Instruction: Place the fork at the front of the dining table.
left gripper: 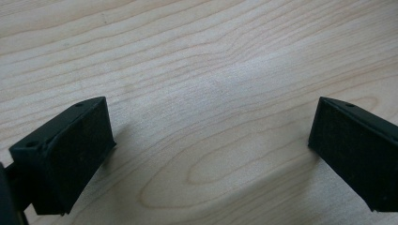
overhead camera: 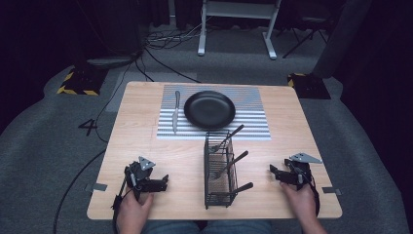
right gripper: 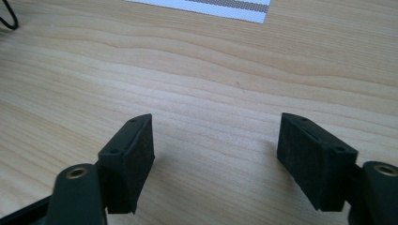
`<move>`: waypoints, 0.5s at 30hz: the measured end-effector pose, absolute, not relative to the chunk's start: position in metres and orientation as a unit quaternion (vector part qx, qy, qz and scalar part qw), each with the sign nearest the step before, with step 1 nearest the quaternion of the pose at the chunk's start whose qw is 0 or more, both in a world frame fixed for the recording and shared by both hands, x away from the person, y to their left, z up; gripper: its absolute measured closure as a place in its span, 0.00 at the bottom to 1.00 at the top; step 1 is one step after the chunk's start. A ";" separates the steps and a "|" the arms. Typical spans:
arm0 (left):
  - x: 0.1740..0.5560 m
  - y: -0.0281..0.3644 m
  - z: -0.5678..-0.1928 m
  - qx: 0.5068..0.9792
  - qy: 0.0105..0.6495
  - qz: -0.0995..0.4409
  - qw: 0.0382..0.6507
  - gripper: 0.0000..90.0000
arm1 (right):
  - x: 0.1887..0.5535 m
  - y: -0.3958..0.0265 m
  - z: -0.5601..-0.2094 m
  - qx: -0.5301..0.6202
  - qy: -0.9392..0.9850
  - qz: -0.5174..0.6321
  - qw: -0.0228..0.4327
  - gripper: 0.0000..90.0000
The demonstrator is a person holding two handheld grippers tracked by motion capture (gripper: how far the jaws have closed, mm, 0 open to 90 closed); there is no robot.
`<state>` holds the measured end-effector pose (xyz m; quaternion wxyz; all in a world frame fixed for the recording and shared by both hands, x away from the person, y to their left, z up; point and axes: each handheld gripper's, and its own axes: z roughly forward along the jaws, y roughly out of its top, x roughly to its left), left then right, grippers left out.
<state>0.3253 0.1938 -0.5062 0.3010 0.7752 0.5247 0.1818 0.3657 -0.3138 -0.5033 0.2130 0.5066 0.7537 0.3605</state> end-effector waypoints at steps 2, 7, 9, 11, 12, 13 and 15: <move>0.325 0.194 -0.506 0.775 0.525 0.182 0.301 0.00 | 0.365 -0.314 -0.502 0.491 0.761 0.369 0.207 0.34; 0.325 0.193 -0.506 0.775 0.526 0.181 0.301 0.00 | 0.361 -0.313 -0.499 0.473 0.771 0.376 0.200 0.34; 0.326 0.193 -0.506 0.775 0.525 0.183 0.301 0.00 | 0.358 -0.313 -0.495 0.465 0.776 0.375 0.200 0.35; 0.326 0.193 -0.506 0.775 0.525 0.183 0.301 0.00 | 0.352 -0.313 -0.488 0.458 0.780 0.378 0.199 0.35; 0.326 0.193 -0.506 0.775 0.525 0.183 0.301 0.00 | 0.349 -0.313 -0.485 0.455 0.781 0.380 0.197 0.35; 0.326 0.193 -0.506 0.775 0.525 0.183 0.301 0.00 | 0.346 -0.313 -0.481 0.451 0.782 0.386 0.192 0.35; 0.326 0.193 -0.506 0.775 0.525 0.183 0.301 0.00 | 0.333 -0.309 -0.467 0.431 0.785 0.414 0.166 0.37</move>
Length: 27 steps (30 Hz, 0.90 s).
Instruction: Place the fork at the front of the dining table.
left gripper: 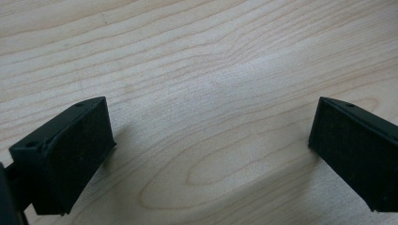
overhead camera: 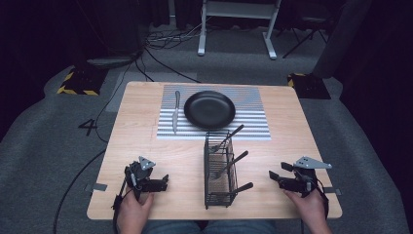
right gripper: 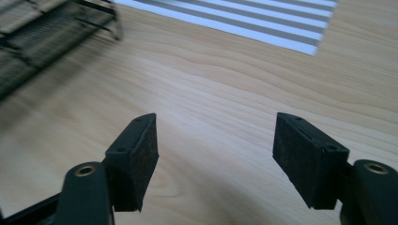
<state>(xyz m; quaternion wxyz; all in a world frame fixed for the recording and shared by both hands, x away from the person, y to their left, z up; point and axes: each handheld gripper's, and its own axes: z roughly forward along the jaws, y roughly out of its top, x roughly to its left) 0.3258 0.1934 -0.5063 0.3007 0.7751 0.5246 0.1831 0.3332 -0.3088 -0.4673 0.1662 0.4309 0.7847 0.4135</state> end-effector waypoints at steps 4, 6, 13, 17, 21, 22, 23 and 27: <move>0.326 0.193 -0.506 0.775 0.525 0.182 0.300 0.00 | 0.317 -0.300 -0.449 0.411 0.792 0.423 0.159 0.38; 0.325 0.193 -0.506 0.775 0.525 0.182 0.301 0.00 | 0.313 -0.297 -0.444 0.403 0.795 0.423 0.161 0.38; 0.325 0.193 -0.506 0.775 0.525 0.182 0.300 0.00 | 0.289 -0.281 -0.417 0.349 0.810 0.446 0.151 0.37; 0.325 0.193 -0.506 0.775 0.525 0.182 0.300 0.00 | 0.278 -0.272 -0.405 0.322 0.815 0.460 0.143 0.37; 0.325 0.193 -0.506 0.774 0.527 0.183 0.300 0.00 | 0.268 -0.262 -0.395 0.293 0.819 0.473 0.139 0.37; 0.325 0.193 -0.506 0.774 0.527 0.183 0.300 0.00 | 0.266 -0.260 -0.393 0.284 0.820 0.477 0.135 0.37; 0.325 0.193 -0.506 0.774 0.527 0.183 0.300 0.00 | 0.264 -0.257 -0.391 0.274 0.821 0.484 0.127 0.37; 0.325 0.193 -0.506 0.774 0.527 0.183 0.300 0.00 | 0.262 -0.250 -0.387 0.260 0.820 0.498 0.108 0.37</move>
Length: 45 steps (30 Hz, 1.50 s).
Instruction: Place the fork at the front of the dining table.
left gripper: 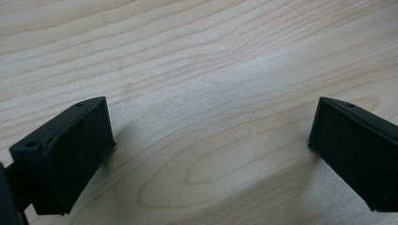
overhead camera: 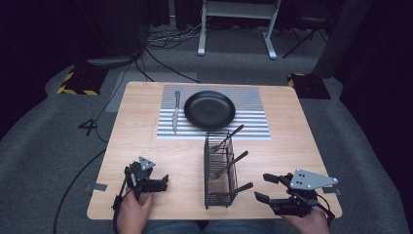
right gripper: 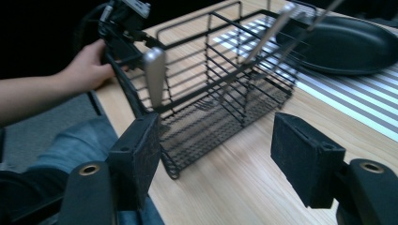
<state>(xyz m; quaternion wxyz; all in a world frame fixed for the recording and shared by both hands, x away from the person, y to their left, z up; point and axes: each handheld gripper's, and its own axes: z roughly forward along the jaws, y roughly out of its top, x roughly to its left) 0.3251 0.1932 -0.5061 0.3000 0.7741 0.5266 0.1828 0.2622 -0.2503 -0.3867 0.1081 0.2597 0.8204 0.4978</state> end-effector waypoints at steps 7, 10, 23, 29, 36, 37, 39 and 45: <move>0.325 0.193 -0.506 0.774 0.527 0.183 0.300 0.00 | 0.263 -0.237 -0.383 0.240 0.825 0.503 0.095 0.42; 0.325 0.193 -0.506 0.774 0.527 0.183 0.300 0.00 | 0.261 -0.230 -0.381 0.227 0.828 0.504 0.094 0.44; 0.325 0.193 -0.506 0.774 0.527 0.183 0.300 0.00 | 0.273 -0.213 -0.390 0.214 0.844 0.488 0.066 0.73; 0.325 0.193 -0.506 0.774 0.527 0.183 0.300 0.00 | 0.275 -0.212 -0.390 0.209 0.844 0.491 0.055 0.77; 0.325 0.193 -0.506 0.774 0.527 0.183 0.300 0.00 | 0.278 -0.209 -0.392 0.209 0.843 0.494 0.043 0.86; 0.325 0.193 -0.506 0.774 0.527 0.183 0.300 0.00 | 0.278 -0.209 -0.392 0.209 0.843 0.494 0.043 0.86; 0.325 0.193 -0.506 0.774 0.527 0.183 0.300 0.00 | 0.278 -0.208 -0.392 0.210 0.843 0.494 0.043 0.88; 0.325 0.193 -0.506 0.774 0.527 0.183 0.300 0.00 | 0.281 -0.203 -0.385 0.200 0.839 0.505 0.042 0.92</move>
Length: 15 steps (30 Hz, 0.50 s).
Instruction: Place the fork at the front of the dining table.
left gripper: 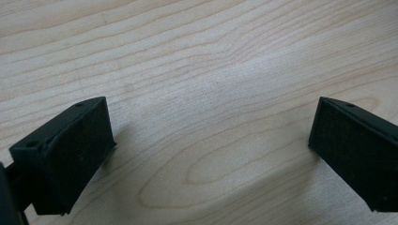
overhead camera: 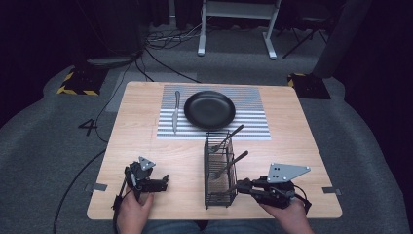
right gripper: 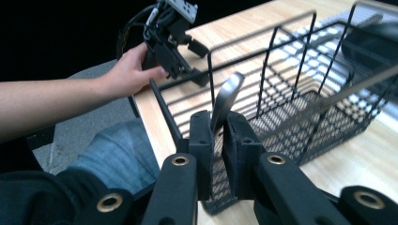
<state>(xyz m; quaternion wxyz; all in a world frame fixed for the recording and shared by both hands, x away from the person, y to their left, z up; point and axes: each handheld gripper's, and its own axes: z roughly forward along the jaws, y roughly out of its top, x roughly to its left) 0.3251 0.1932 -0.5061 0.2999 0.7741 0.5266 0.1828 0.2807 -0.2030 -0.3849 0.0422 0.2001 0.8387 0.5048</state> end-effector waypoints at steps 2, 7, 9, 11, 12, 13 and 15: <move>0.325 0.193 -0.506 0.774 0.527 0.183 0.300 0.00 | 0.282 -0.200 -0.380 0.195 0.837 0.509 0.043 0.93; 0.325 0.193 -0.506 0.774 0.527 0.183 0.300 0.00 | 0.285 -0.194 -0.374 0.185 0.835 0.515 0.053 0.96; 0.325 0.193 -0.506 0.774 0.527 0.183 0.300 0.00 | 0.286 -0.192 -0.371 0.182 0.835 0.516 0.057 0.96; 0.325 0.193 -0.506 0.774 0.527 0.183 0.300 0.00 | 0.287 -0.191 -0.366 0.179 0.832 0.522 0.056 0.96; 0.325 0.193 -0.506 0.774 0.527 0.183 0.300 0.00 | 0.288 -0.191 -0.363 0.177 0.831 0.524 0.057 0.96; 0.325 0.193 -0.506 0.774 0.527 0.183 0.300 0.00 | 0.288 -0.191 -0.360 0.176 0.830 0.526 0.059 0.96; 0.325 0.193 -0.506 0.774 0.527 0.183 0.300 0.00 | 0.288 -0.192 -0.357 0.175 0.829 0.528 0.060 0.96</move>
